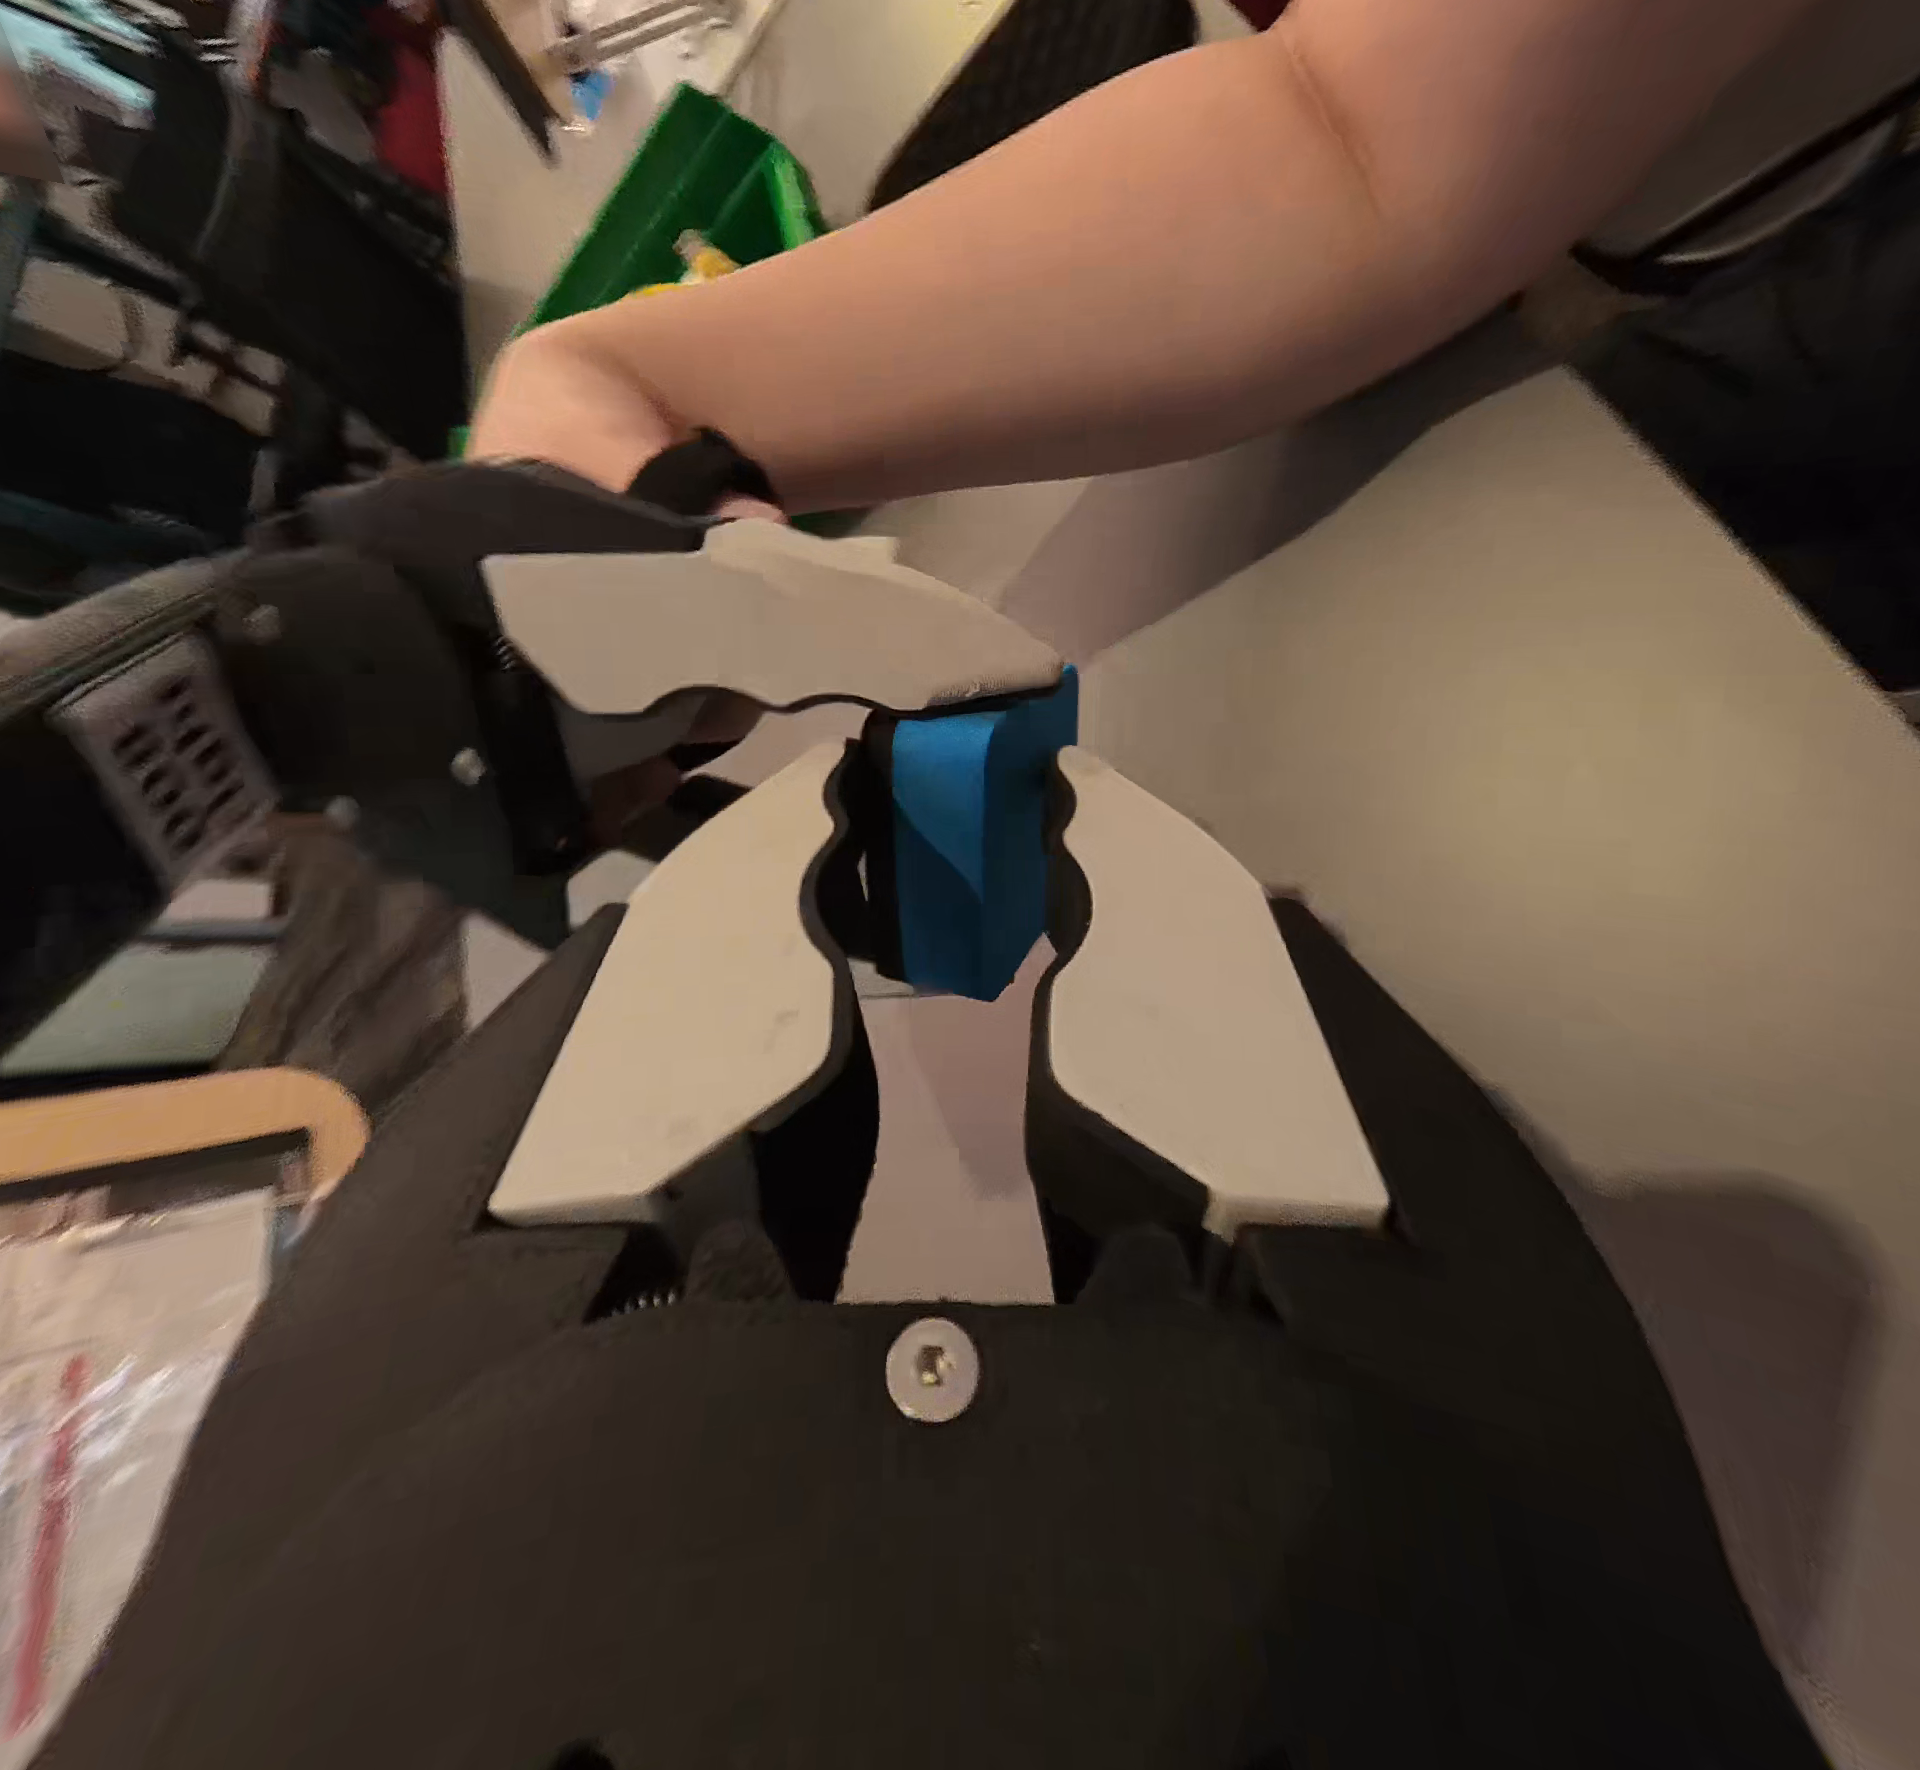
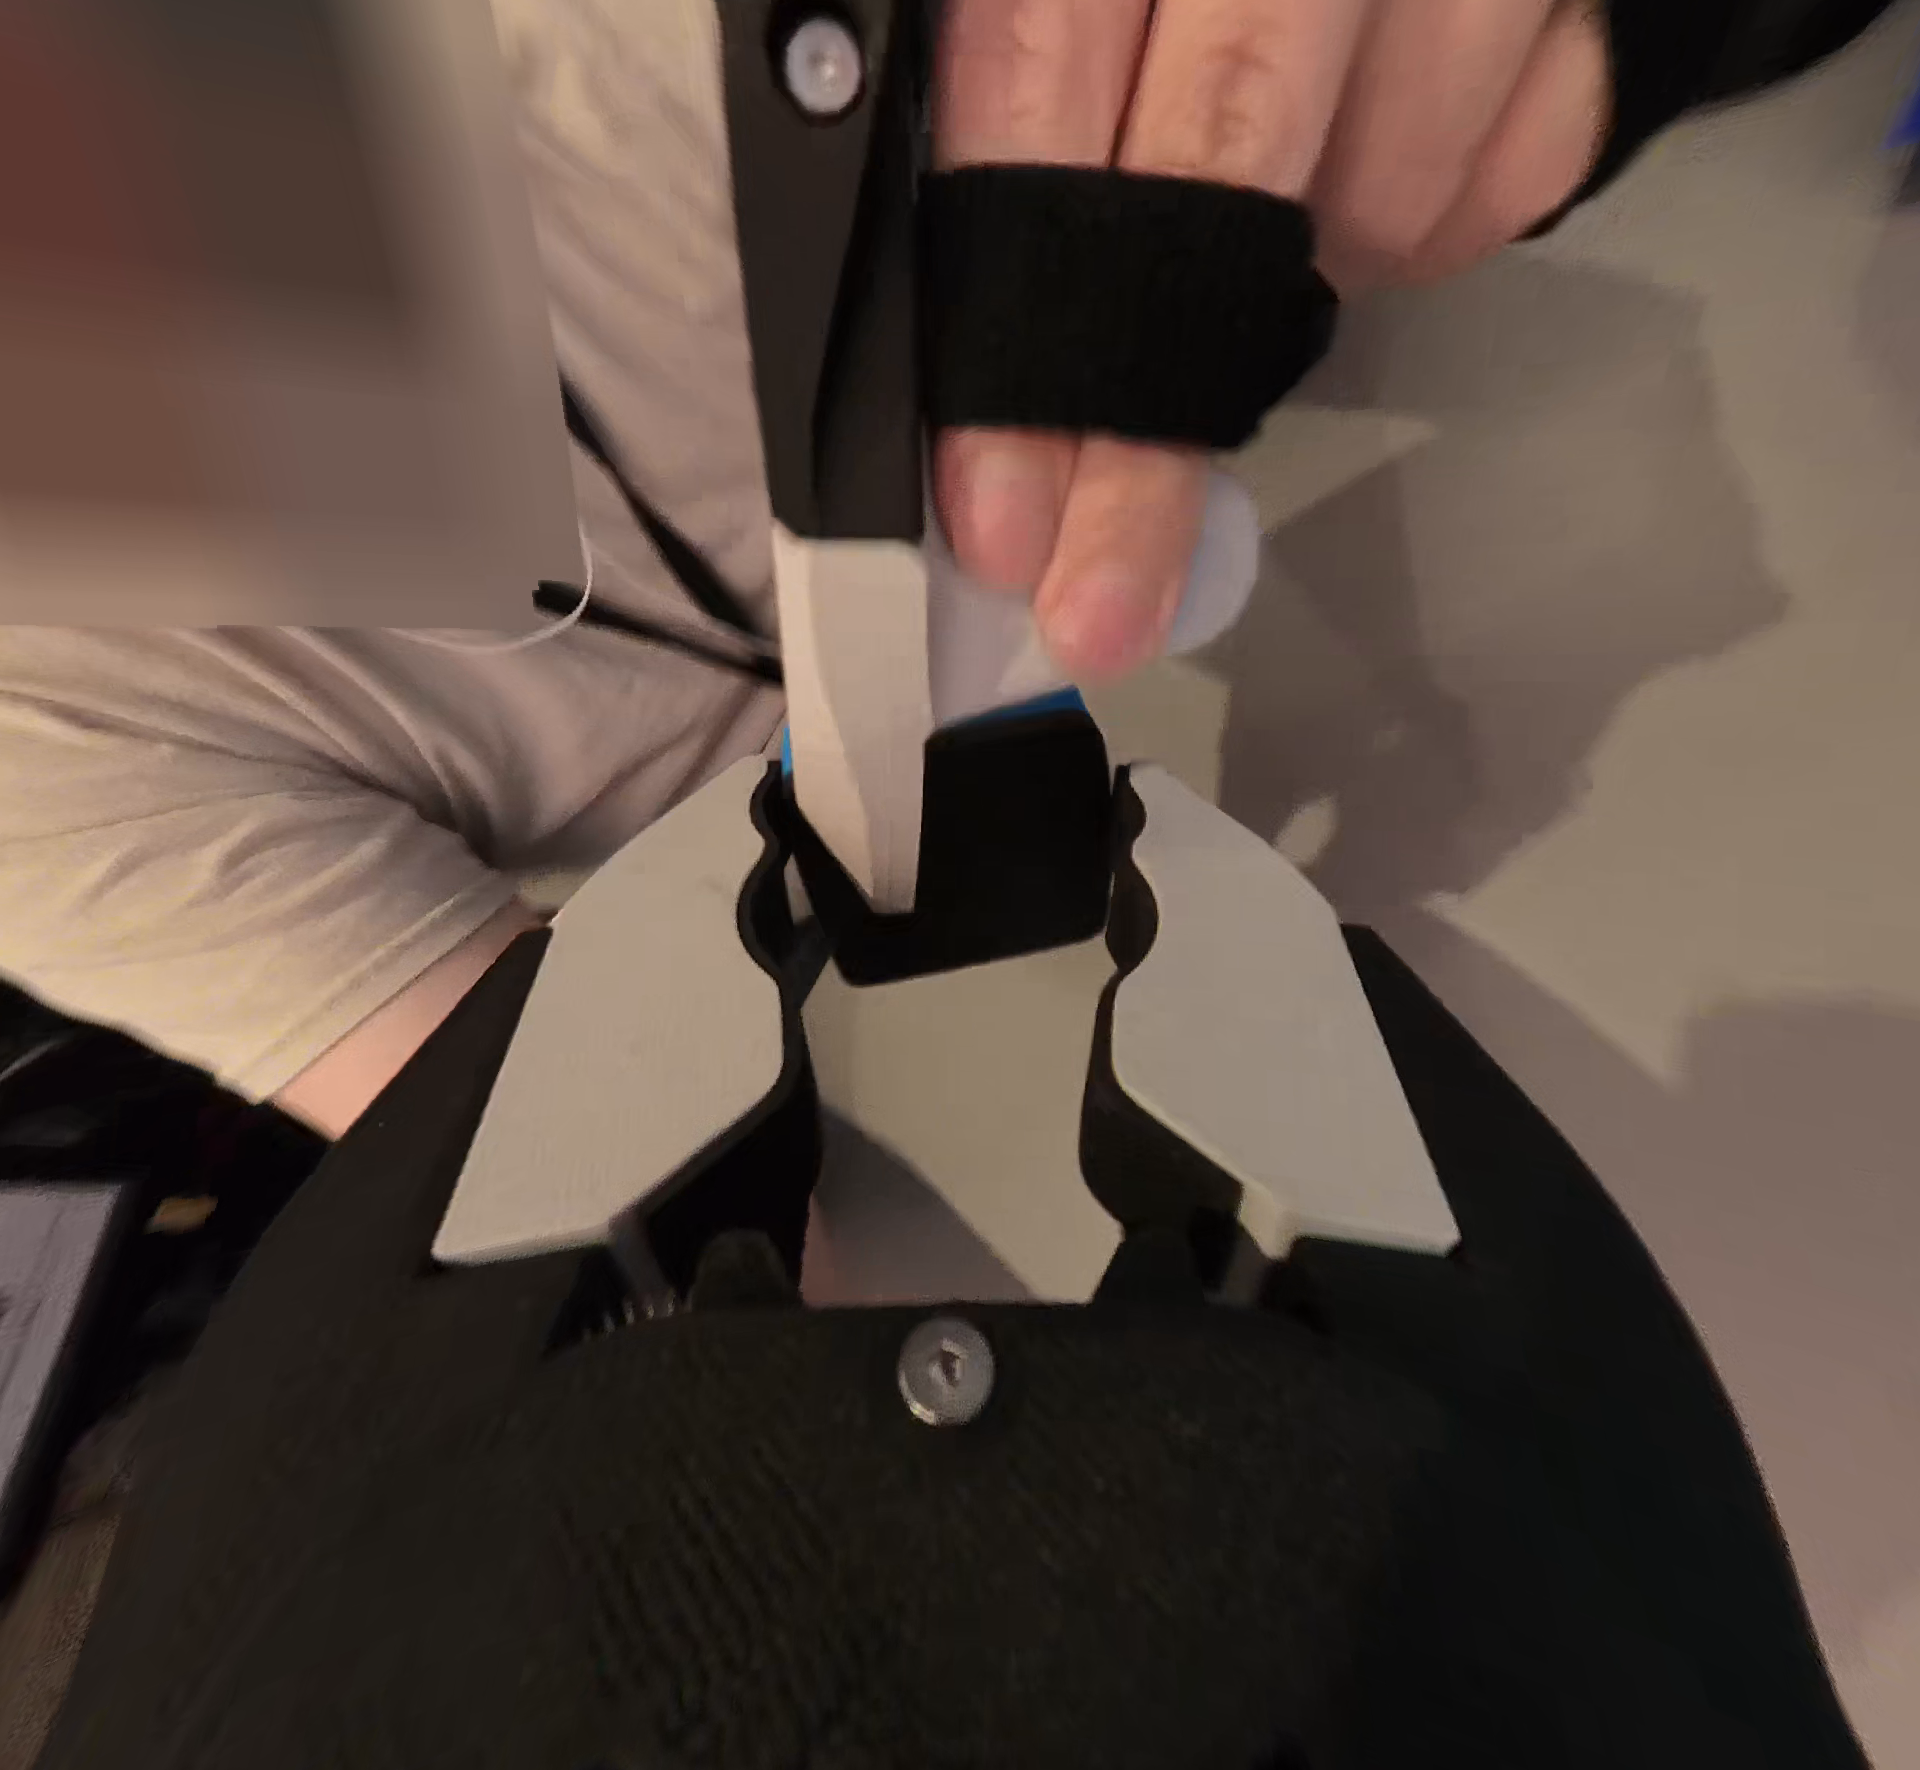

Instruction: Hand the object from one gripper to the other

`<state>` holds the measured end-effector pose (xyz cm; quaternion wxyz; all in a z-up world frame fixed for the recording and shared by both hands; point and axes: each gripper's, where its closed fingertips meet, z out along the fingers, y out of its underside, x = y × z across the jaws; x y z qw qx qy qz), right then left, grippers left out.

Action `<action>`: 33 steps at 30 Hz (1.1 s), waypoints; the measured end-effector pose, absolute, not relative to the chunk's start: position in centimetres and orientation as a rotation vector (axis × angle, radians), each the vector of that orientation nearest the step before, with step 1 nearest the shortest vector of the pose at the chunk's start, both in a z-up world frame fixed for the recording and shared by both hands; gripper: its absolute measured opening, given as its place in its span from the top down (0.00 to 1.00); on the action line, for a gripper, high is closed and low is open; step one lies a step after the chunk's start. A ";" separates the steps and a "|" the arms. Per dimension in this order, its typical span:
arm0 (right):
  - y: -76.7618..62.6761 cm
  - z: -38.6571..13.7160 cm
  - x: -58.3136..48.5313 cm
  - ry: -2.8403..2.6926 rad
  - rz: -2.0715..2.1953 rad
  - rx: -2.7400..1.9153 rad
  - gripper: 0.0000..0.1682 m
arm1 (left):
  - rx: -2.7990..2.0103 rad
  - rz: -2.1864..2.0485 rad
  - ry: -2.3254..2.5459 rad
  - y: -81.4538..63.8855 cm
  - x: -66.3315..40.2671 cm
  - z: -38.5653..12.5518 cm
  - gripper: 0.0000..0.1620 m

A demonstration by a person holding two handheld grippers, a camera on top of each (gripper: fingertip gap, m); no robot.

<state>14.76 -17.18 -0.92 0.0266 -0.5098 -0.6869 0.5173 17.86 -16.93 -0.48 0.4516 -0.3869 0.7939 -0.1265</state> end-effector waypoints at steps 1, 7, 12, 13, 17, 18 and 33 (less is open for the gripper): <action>-16.2 0.0 14.5 -2.031 1.600 -1.551 0.64 | -0.959 -0.283 1.889 -16.0 17.6 0.7 0.81; -10.2 8.8 14.5 -1.418 1.472 -1.128 0.48 | -0.951 -0.288 1.219 -10.7 13.0 12.4 0.83; -6.3 13.5 14.5 -1.049 1.128 -0.857 0.50 | -0.964 -0.792 0.722 -10.2 9.5 18.7 0.83; -5.8 13.7 14.3 -1.008 1.010 -0.827 0.51 | -1.004 -0.920 0.657 -9.9 9.4 18.9 0.83; -5.7 14.3 13.9 -0.905 0.440 -0.647 0.53 | -1.187 -1.254 0.416 -7.5 9.4 17.4 0.83; -6.1 14.4 13.7 -0.914 0.325 -0.598 0.53 | -1.217 -1.307 0.416 -7.3 9.7 17.0 0.83; -6.4 12.2 12.2 -1.182 0.021 -0.715 0.66 | -1.434 -1.070 0.735 -7.0 12.5 13.0 0.78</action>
